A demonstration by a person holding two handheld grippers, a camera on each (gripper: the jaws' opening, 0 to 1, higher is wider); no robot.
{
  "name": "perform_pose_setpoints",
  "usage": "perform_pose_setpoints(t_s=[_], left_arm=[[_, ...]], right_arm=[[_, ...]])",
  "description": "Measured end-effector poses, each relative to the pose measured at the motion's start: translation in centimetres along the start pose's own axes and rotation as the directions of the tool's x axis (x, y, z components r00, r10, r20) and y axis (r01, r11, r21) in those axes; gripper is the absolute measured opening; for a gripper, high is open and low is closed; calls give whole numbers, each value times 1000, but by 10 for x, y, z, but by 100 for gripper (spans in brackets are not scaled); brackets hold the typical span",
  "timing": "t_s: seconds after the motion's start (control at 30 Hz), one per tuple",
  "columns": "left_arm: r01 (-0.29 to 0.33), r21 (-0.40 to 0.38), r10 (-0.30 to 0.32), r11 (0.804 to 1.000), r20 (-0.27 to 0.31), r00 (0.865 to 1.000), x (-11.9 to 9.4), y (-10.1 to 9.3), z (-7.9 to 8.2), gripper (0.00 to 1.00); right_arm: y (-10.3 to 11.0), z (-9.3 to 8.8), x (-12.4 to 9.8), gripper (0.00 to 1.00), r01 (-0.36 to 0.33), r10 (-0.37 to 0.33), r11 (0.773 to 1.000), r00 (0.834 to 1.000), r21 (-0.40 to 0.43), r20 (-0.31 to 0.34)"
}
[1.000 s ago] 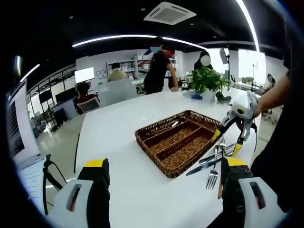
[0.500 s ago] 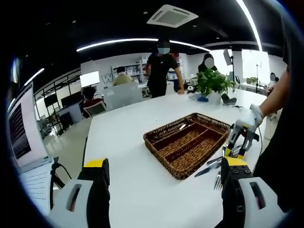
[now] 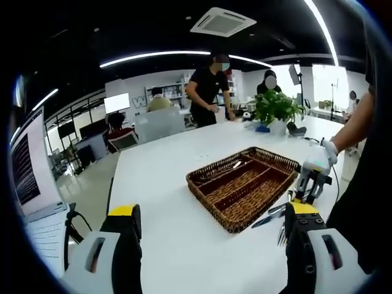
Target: Arrange the knives, forks, and spoons in their matching storage slots by inserting each utensil handle-first until every utensil is classified and aligned in the correct compartment
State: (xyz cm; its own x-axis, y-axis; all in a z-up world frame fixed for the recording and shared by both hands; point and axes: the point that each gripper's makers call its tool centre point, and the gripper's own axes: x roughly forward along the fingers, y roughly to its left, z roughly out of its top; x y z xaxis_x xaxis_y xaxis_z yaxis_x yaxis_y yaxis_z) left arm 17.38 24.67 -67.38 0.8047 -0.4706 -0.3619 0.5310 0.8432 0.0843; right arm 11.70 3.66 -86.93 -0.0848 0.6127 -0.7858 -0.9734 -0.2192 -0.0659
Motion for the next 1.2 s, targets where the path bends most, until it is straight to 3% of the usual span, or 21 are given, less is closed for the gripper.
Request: perform_pose_setpoints(t_s=[0.17, 0.43, 0.6, 0.67, 0.7, 0.73, 0.87, 0.93, 1.03, 1.2], left_arm=[[3, -7, -3, 1000, 1, 1000, 1, -2, -1, 100], [7, -5, -7, 1000, 4, 1000, 1, -3, 1, 100], [12, -4, -12, 1000, 1, 1000, 4, -4, 1, 100], [16, -4, -16, 1000, -1, 1000, 5, -6, 2, 100], [18, -4, -18, 1000, -1, 1000, 6, -7, 2, 100], [14, -3, -14, 1000, -3, 1000, 7, -6, 1, 100], [11, -17, -11, 1000, -4, 1000, 9, -4, 1, 100], [13, -10, -13, 1000, -4, 1000, 10, -5, 1, 100], [4, -3, -4, 1000, 12, 1000, 12, -3, 5, 100], [2, -5, -2, 1000, 12, 1000, 14, -1, 5, 100]], right_arm=[[0, 0, 2, 2, -25, 24, 999, 1000, -43, -11], [-6, -1, -1, 2, -3, -1, 996, 999, -87, -35], [-9, 6, -5, 2, 10, -11, 999, 1000, -44, -23], [-14, 2, -9, 2, 54, -51, 996, 997, 65, -55], [-15, 11, -12, 2, 49, -47, 994, 999, 100, -19], [-18, 14, -15, 2, 59, -59, 996, 998, 69, -7], [-24, 20, -24, 2, 88, -87, 992, 996, 88, -10], [-32, 18, -30, 2, 139, -133, 980, 990, 143, -50], [-40, 28, -38, 2, 171, -173, 957, 985, 234, -13], [-51, 40, -53, 2, 227, -240, 929, 971, 294, 8]])
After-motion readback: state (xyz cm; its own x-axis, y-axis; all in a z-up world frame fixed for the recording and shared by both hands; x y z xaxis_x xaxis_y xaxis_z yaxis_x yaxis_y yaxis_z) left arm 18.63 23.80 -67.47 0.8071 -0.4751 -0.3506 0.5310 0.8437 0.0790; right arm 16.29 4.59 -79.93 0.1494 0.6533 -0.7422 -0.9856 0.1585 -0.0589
